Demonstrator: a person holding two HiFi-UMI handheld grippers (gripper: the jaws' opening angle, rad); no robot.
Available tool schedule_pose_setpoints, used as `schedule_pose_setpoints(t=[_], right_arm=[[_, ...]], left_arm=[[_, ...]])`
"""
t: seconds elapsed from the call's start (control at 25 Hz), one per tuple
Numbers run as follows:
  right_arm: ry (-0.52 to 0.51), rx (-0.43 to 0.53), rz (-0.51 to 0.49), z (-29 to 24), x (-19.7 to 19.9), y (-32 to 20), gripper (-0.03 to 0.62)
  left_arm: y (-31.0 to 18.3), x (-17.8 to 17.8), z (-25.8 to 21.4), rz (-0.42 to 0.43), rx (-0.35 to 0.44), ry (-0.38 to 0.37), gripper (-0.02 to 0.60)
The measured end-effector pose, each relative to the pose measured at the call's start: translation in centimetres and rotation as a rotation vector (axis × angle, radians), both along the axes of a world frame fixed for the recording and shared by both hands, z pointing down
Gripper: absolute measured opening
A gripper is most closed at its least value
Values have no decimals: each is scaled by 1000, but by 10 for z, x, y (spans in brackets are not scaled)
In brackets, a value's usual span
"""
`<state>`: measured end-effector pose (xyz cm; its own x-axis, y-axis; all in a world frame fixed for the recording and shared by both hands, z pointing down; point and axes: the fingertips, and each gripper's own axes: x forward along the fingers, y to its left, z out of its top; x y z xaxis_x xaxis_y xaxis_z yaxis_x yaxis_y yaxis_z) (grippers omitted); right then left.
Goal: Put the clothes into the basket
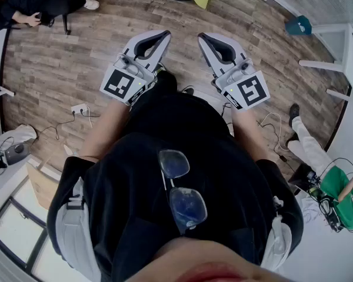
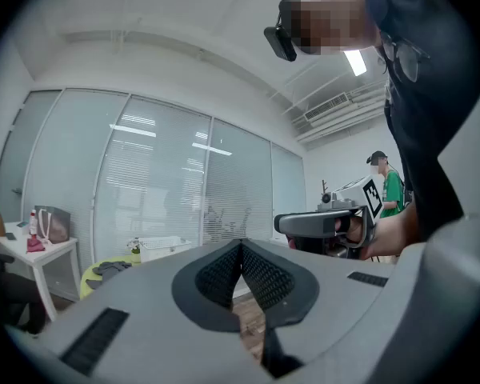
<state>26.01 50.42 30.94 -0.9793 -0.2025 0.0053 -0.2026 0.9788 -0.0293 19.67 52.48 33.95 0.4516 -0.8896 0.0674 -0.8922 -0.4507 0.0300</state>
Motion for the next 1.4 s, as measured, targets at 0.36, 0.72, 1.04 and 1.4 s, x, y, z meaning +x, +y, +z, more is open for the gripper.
schedule_pose_setpoints(t=[0.36, 0.72, 1.04, 1.4], right_arm=[[8, 13, -12, 0, 7, 28, 25], [-2, 10, -24, -7, -29, 29, 26], [18, 5, -9, -10, -95, 19, 28], [33, 17, 37, -15, -186, -20, 28]], left_arm=[[30, 7, -4, -53, 3, -5, 10], [36, -29, -10, -126, 16, -14, 9], [24, -92, -12, -110, 24, -11, 10], [-25, -171, -22, -41, 62, -13, 9]])
